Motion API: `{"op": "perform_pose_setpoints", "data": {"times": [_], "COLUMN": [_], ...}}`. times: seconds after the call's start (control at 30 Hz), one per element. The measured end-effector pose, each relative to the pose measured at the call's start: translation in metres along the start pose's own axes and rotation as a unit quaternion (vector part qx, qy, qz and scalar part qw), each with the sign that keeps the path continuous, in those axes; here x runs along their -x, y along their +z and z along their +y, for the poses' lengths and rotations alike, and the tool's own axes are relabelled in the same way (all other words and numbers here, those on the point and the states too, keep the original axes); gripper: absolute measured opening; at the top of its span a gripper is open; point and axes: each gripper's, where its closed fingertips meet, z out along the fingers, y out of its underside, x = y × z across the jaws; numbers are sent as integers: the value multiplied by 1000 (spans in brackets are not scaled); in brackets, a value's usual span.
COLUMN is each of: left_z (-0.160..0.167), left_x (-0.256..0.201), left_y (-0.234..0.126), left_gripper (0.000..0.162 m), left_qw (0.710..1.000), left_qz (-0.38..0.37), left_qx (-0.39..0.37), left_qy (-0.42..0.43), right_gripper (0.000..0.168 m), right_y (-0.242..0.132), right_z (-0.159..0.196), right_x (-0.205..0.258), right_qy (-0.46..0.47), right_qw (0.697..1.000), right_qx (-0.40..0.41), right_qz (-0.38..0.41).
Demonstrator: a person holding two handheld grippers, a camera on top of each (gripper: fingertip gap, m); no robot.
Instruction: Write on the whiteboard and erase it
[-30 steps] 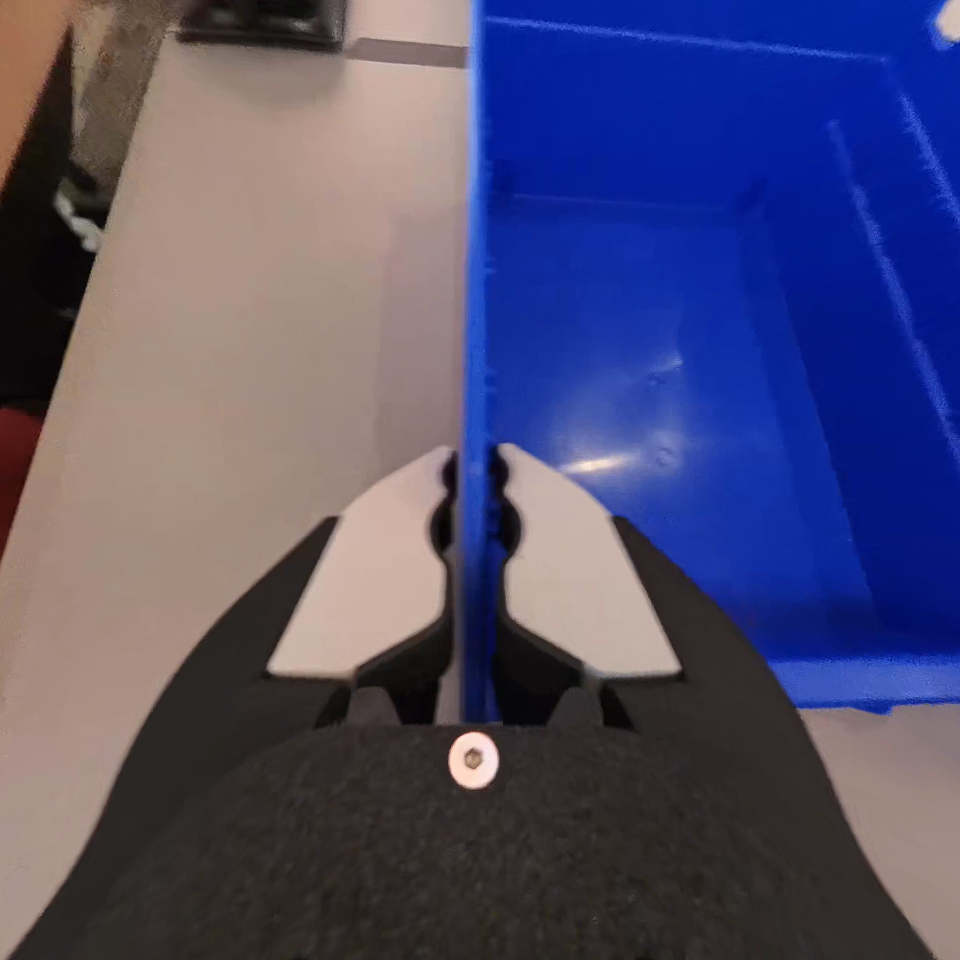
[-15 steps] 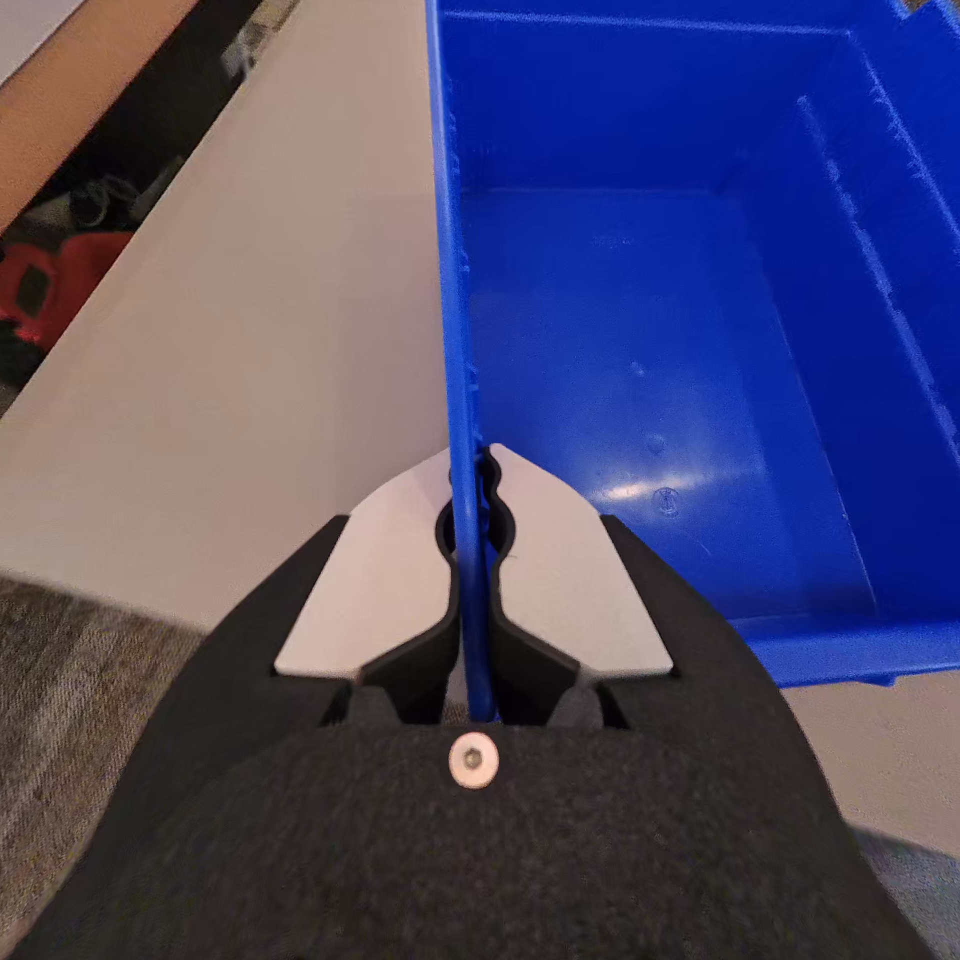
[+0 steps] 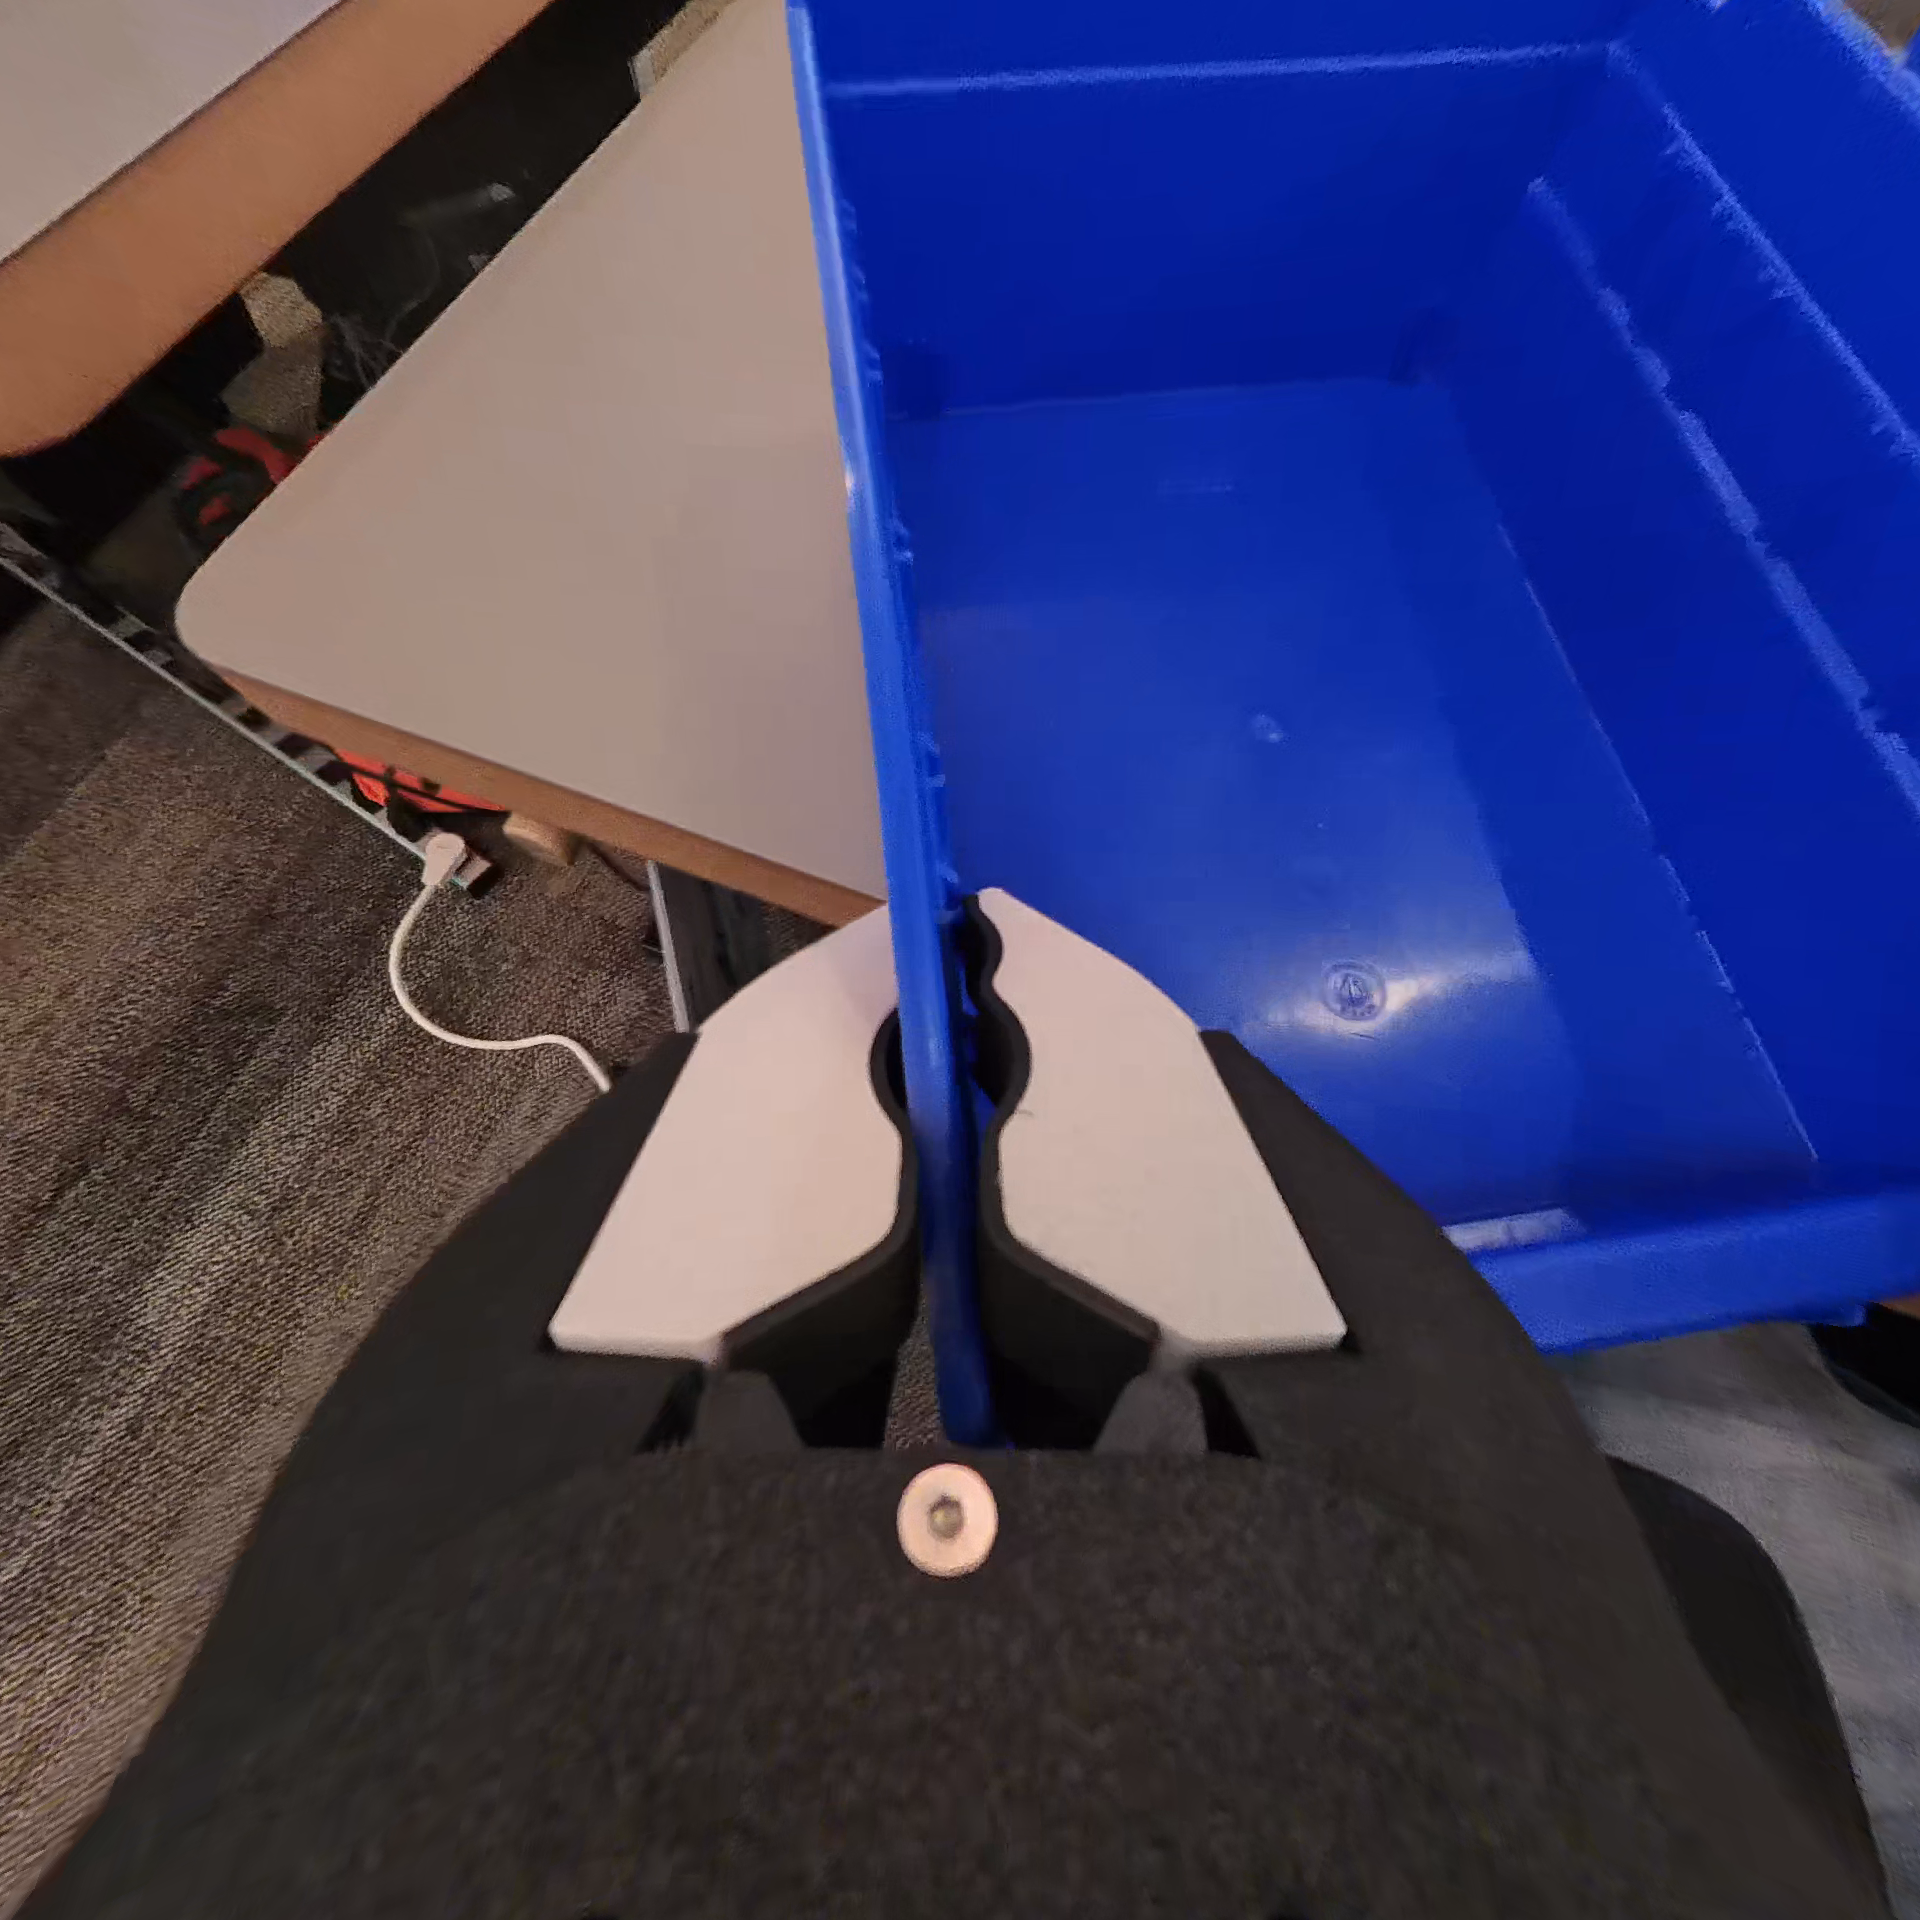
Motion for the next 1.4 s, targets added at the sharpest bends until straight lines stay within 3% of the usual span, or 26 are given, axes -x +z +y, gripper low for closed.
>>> {"op": "perform_pose_setpoints", "data": {"times": [0.13, 0.3, 0.47, 0.6, 0.73, 0.87, 0.97, 1.17, 1.4], "left_z": [-22, -110, -201, -227, -201, -141, -88, -14, 4], "left_x": [-4, -56, -187, -333, -478, -598, -662, -712, -721], "left_y": [-21, -59, -70, -59, -31, -7, 7, 31, 33], "left_gripper": [5, 5, 5, 6, 6, 7, 8, 10, 19], "left_qw": [999, 989, 967, 949, 941, 938, 932, 929, 926], "left_qz": [9, 22, 93, 151, 192, 220, 244, 258, 271], "left_qx": [-38, -138, -197, -204, -166, -118, -79, -19, -18], "left_qy": [-7, 41, 135, 189, 222, 242, 255, 266, 261], "right_gripper": [7, 6, 7, 5, 6, 6, 5, 5, 4], "right_y": [-17, -65, -129, -181, -219, -256, -280, -287, -277], "right_z": [-35, -103, -140, -127, -71, 8, 67, 151, 167], "right_x": [-3, -51, -166, -290, -416, -517, -566, -605, -624], "right_qy": [-29, -38, -11, 30, 51, 73, 114, 193, 268], "right_qw": [999, 988, 969, 951, 948, 949, 945, 933, 914], "right_qx": [-40, -131, -181, -185, -133, -69, -43, 0, -17], "right_qz": [16, 66, 165, 246, 283, 299, 303, 305, 305]}}
